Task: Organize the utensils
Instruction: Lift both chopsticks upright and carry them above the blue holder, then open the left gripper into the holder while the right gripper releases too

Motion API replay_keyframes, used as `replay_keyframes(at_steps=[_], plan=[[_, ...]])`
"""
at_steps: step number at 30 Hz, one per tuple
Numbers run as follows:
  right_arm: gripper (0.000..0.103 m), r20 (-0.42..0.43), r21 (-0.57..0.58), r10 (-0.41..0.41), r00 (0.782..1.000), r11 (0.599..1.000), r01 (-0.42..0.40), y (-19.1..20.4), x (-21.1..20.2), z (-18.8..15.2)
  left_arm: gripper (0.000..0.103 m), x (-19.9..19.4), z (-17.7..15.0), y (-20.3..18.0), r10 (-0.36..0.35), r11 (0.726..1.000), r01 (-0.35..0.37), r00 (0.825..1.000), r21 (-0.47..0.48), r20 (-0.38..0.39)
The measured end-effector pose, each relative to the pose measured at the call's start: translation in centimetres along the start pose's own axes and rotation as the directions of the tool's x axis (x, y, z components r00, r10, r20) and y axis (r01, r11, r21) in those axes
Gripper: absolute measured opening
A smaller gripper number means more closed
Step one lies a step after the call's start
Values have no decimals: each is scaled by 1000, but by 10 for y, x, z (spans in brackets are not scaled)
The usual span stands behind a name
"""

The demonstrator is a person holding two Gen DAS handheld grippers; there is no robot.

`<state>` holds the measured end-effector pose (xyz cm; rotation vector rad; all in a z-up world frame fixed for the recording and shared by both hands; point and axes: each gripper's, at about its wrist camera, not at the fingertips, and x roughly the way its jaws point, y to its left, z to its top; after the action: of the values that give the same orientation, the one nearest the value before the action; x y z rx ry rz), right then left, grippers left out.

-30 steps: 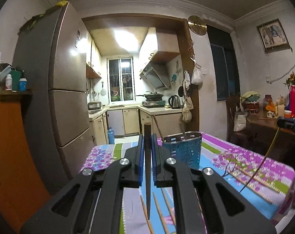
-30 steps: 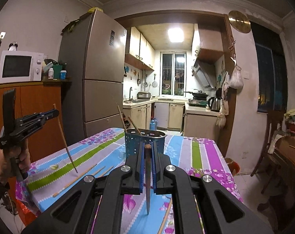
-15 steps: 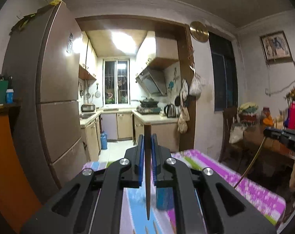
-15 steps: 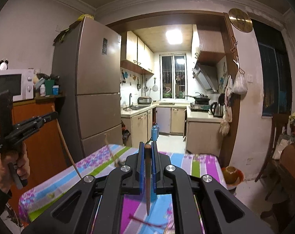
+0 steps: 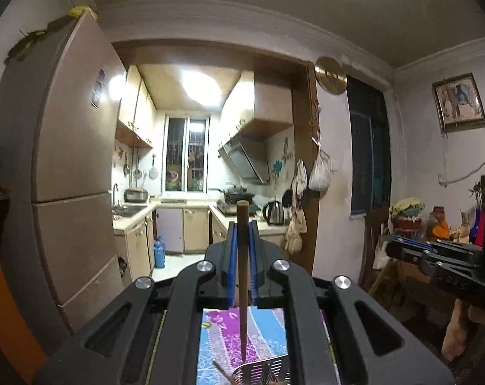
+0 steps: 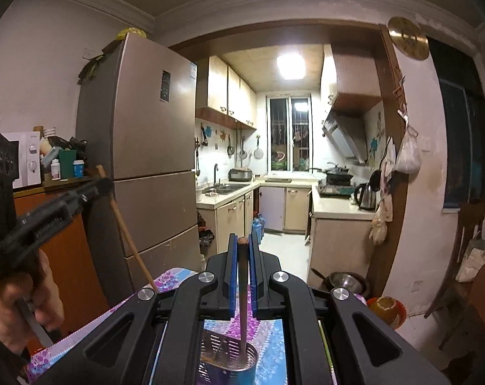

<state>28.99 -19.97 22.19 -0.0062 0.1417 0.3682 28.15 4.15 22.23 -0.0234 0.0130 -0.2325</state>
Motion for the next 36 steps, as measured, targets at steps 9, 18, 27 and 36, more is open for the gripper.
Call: replay_keyframes(at_steps=[9, 18, 27, 36], plan=[[8, -92, 35, 28, 995, 999, -25, -8, 55, -38, 5, 65, -73, 2, -3, 1000, 3, 986, 0, -164], [8, -177, 68, 33, 984, 997, -21, -16, 86, -73, 6, 89, -100, 5, -3, 1000, 1, 970, -5, -242], [8, -177, 90, 16, 984, 996, 0, -26, 84, -78, 37, 87, -93, 6, 7, 1000, -9, 970, -9, -244], [29, -67, 61, -3, 998, 998, 7, -22, 8, -67, 59, 8, -68, 3, 4, 1000, 1, 987, 30, -160]])
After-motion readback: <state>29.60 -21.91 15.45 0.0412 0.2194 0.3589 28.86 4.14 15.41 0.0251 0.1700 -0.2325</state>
